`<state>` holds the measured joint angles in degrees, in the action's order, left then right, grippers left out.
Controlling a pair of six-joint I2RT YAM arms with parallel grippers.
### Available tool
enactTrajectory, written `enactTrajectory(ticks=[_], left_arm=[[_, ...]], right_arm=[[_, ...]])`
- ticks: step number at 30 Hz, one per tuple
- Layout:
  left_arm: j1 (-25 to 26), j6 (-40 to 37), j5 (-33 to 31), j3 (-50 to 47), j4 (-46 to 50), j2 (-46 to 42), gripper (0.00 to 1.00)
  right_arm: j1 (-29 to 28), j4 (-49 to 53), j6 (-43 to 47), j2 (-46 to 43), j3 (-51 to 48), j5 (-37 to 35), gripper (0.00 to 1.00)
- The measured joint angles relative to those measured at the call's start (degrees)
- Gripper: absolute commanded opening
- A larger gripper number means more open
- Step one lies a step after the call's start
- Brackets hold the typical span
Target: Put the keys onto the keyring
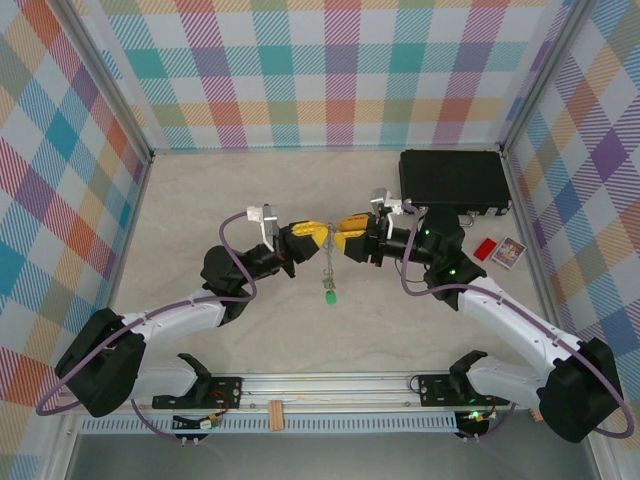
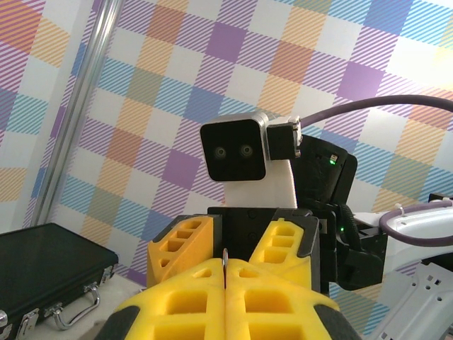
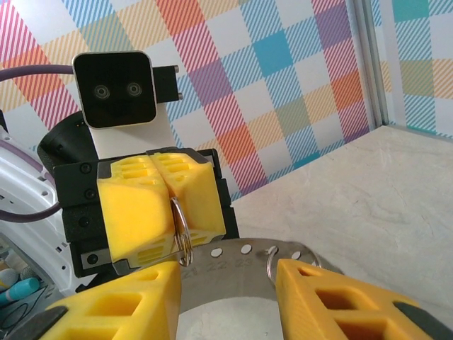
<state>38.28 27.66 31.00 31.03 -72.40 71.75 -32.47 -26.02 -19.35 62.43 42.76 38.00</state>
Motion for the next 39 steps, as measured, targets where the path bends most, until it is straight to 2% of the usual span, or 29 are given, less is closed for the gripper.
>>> enactTrajectory(ticks=[17, 23, 25, 28, 30, 32, 34, 39], left_arm=[[0.0, 0.44, 1.95, 0.81, 0.0, 0.0, 0.0], [0.0, 0.79, 2.38, 0.81, 0.0, 0.0, 0.0], [0.0, 1.07, 2.4, 0.81, 0.0, 0.0, 0.0], [0.0, 1.11, 2.4, 0.9, 0.02, 0.0, 0.0], [0.0, 1.11, 2.34, 0.92, 0.07, 0.07, 0.0], [-0.04, 1.14, 2.38, 1.01, 0.17, 0.07, 0.0], [-0.04, 1.07, 2.58, 1.11, 0.63, 0.07, 0.1], [-0.04, 0.17, 4.31, 2.4, 5.2, -0.55, 0.14]], right_arm=[[0.96, -0.26, -0.15, -0.11, 2.56, 4.17, 0.3], [0.96, -0.35, -0.15, 1.66, 3.19, 6.12, 0.31], [0.96, -0.15, -0.09, 1.99, 3.43, 6.51, 0.25], [0.96, 0.04, 0.24, 2.01, 3.61, 7.28, 0.09], [0.96, 0.2, 0.37, 1.99, 3.8, 7.91, 0.02], [0.96, 0.46, 0.55, 1.86, 3.87, 8.07, 0.0], [0.96, 1.22, 1.18, 1.51, 3.87, 8.07, 0.0], [0.96, 4.66, 3.8, 0.26, 3.87, 7.69, 0.0]])
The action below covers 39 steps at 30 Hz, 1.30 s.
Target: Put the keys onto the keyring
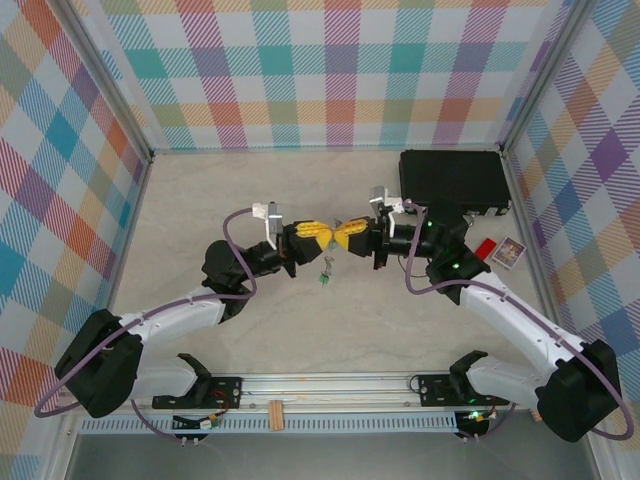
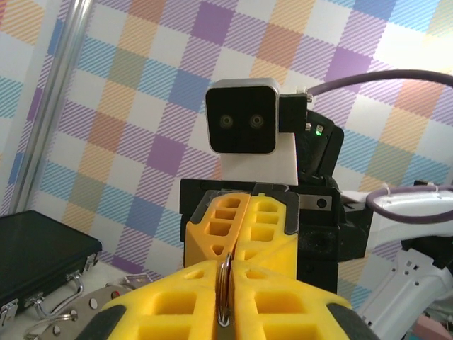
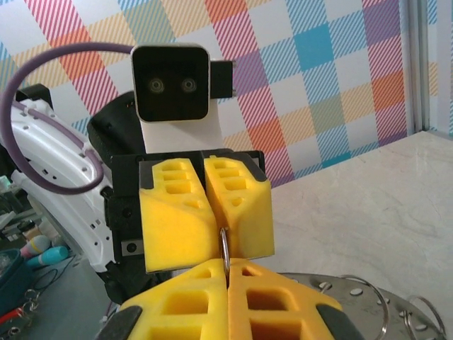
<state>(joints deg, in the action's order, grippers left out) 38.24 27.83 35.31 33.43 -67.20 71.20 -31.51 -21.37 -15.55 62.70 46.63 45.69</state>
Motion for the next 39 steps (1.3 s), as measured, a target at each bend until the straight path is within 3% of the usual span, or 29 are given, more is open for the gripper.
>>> enactTrajectory(ticks=[13, 21, 30, 36, 39], left_arm=[[-0.09, -7.06, 4.17, 1.25, 16.06, -6.25, 0.17], [-0.13, -7.72, 5.38, 1.36, 17.18, -5.84, 0.15], [-0.17, -7.63, 5.4, 1.6, 17.16, -5.38, 0.01], [-0.17, -7.56, 5.79, 1.66, 17.27, -5.35, 0.0], [-0.17, -7.61, 5.81, 1.66, 17.66, -5.35, 0.0]], right_arm=[[0.07, 4.55, 2.75, -0.13, 0.35, 3.15, 0.0], [0.07, 4.68, 2.73, 0.24, 0.63, 3.89, 0.0], [0.22, 5.03, 2.75, 0.26, 0.63, 4.55, 0.0], [0.33, 5.31, 3.15, 0.24, 0.63, 4.94, 0.0], [0.33, 6.05, 3.72, 0.24, 0.66, 4.85, 0.16]])
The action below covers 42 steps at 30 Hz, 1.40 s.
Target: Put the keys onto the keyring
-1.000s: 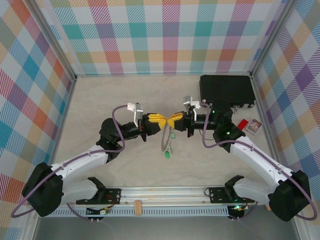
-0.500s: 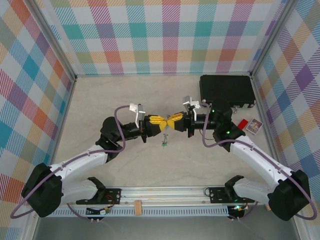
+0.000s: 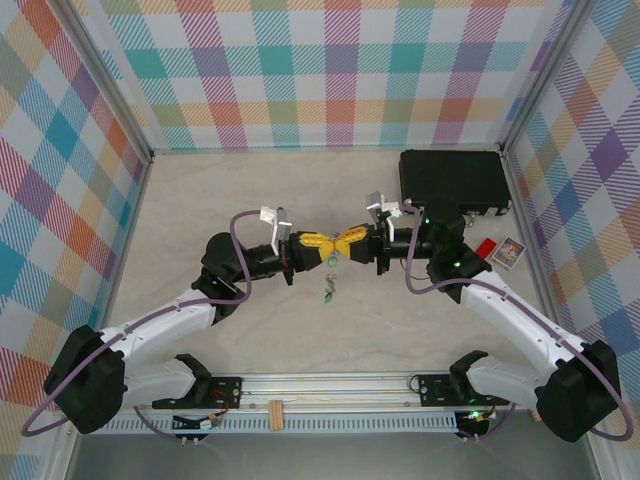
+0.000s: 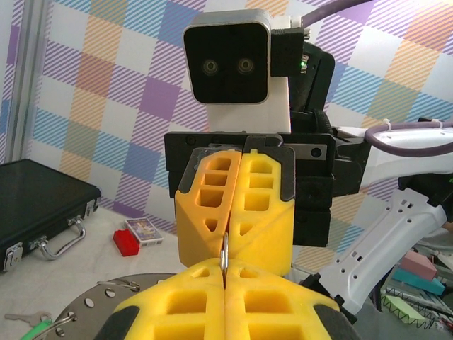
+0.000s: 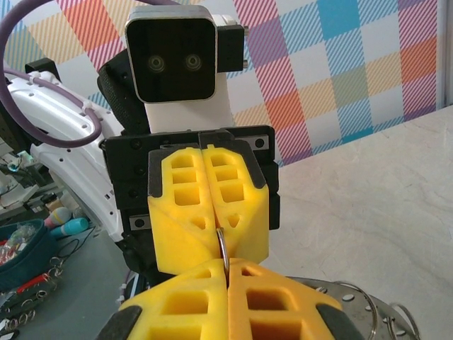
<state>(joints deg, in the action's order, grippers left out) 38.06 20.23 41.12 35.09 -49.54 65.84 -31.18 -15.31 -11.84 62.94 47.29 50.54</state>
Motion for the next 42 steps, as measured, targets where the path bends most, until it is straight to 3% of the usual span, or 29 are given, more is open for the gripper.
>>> enactTrajectory(ticks=[3, 7, 11, 13, 20, 24, 33, 39, 42], left_arm=[[0.0, -0.24, -0.02, 0.0, 0.13, 0.09, 0.0], [0.02, -0.63, -0.2, 0.0, 0.11, 0.09, 0.0], [0.02, -1.22, -0.83, -0.26, -0.09, 0.04, 0.0], [0.02, -1.55, -1.4, -0.94, -0.17, -0.07, 0.0], [0.0, -1.66, -3.08, -3.85, -0.74, -0.07, 0.0], [0.02, -1.66, -3.23, -5.11, -2.29, -0.07, 0.0], [0.02, -1.44, -3.82, -8.92, -6.34, -0.07, 0.0], [0.02, -0.72, -4.37, -10.25, -7.61, -0.57, 0.0], [0.02, -0.44, -4.79, -10.47, -7.89, -1.33, 0.0]], right_arm=[[0.02, 1.16, 1.01, -0.24, 0.09, -0.83, 0.36], [0.02, 4.57, 2.47, -2.19, 0.04, -4.76, 0.51], [0.04, 7.34, 2.71, -7.15, -1.44, -14.03, 0.64], [0.07, 8.98, 2.16, -9.92, -2.73, -19.96, 0.77], [0.11, 18.1, 0.66, -13.51, -4.7, -39.91, 0.86], [0.11, 24.48, -0.11, -10.93, -4.55, -49.33, 1.0], [4.02, 34.23, -2.49, 0.74, -1.03, -59.6, 0.98], [8.85, 34.93, -3.63, 8.74, 2.23, -58.34, 0.68], [11.3, 36.06, -3.65, 13.35, 4.02, -56.72, 0.48]])
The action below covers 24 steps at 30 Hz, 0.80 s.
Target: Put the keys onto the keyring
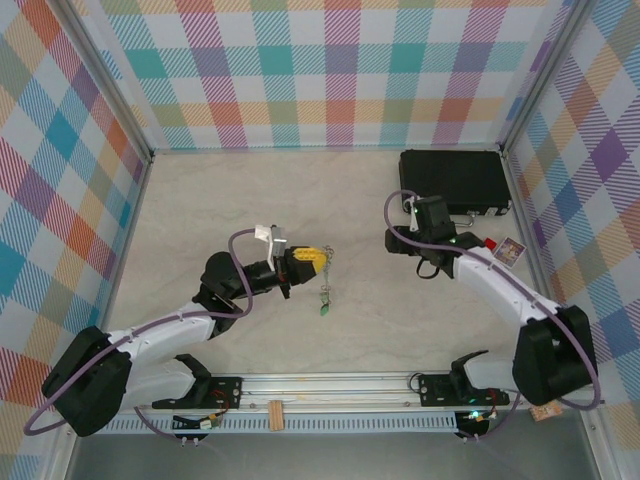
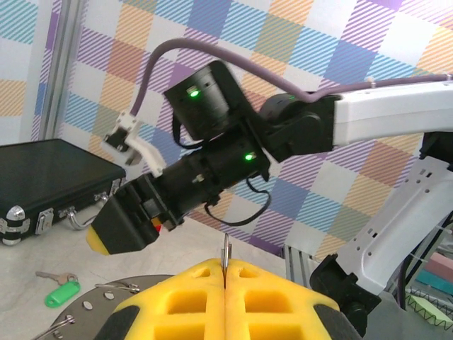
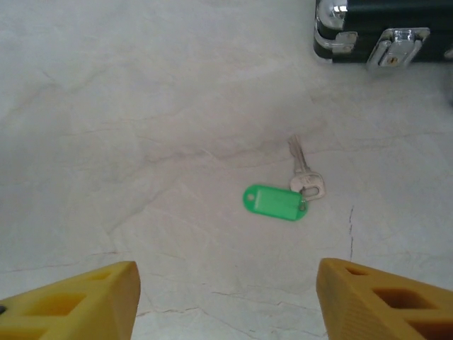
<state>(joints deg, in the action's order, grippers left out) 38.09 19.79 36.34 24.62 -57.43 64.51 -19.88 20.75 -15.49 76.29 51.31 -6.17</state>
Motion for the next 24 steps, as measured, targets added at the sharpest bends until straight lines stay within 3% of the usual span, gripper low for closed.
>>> enactTrajectory(ticks=[7, 17, 24], left_arm=[[-0.02, 0.11, -0.46, -0.17, -0.39, -0.79, 0.0], [0.0, 0.35, -0.44, -0.5, -1.7, -0.85, 0.0], [0.0, 0.37, -0.46, -0.5, -1.73, -0.85, 0.0]], right_arm=[[4.63, 5.57, 0.76, 13.79, 9.81, 2.75, 0.34], [7.63, 13.88, 2.25, 29.94, 22.84, 5.2, 0.31], [7.93, 17.16, 2.89, 33.59, 24.22, 5.84, 0.27]])
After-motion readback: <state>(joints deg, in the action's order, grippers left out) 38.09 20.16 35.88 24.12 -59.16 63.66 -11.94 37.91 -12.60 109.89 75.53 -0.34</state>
